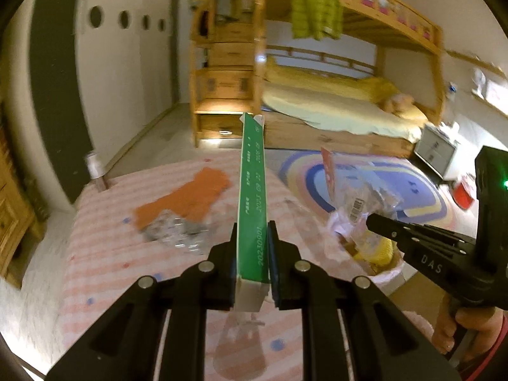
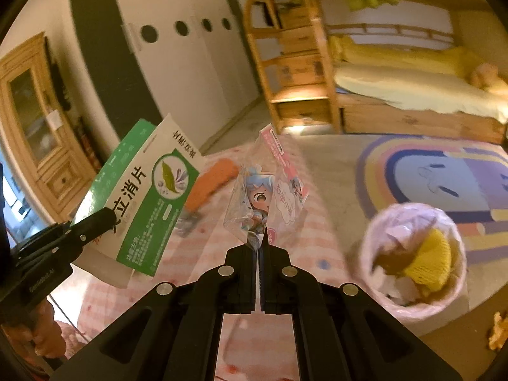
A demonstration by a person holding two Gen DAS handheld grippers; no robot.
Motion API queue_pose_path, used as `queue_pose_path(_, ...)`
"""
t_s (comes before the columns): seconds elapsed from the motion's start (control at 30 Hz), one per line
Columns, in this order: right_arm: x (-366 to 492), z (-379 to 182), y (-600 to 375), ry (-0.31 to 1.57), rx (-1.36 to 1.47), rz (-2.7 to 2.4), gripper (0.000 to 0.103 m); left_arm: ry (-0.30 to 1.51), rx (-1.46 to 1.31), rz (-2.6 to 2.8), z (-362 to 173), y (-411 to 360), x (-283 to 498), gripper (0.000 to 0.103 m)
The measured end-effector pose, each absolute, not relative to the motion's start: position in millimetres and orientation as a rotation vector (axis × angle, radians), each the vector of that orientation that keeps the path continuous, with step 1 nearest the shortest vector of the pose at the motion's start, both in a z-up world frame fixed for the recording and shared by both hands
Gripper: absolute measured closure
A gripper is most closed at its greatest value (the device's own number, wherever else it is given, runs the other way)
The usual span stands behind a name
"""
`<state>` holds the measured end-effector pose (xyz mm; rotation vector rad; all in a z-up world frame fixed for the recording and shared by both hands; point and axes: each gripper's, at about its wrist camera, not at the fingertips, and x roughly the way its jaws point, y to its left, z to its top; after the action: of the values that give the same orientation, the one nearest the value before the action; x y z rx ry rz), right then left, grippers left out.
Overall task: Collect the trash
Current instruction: 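Carry the box and bag over the bin and open both tools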
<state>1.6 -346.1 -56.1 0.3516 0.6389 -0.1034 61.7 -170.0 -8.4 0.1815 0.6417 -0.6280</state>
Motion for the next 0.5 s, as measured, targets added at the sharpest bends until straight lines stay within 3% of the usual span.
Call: queue_pose_path(0.5, -49.3, -114.8, -472.7, 0.708, 0.491, -0.352, 0.101, 0.734, 0.363, -0.891, -68.9, -328.2, 54.7, 0.089)
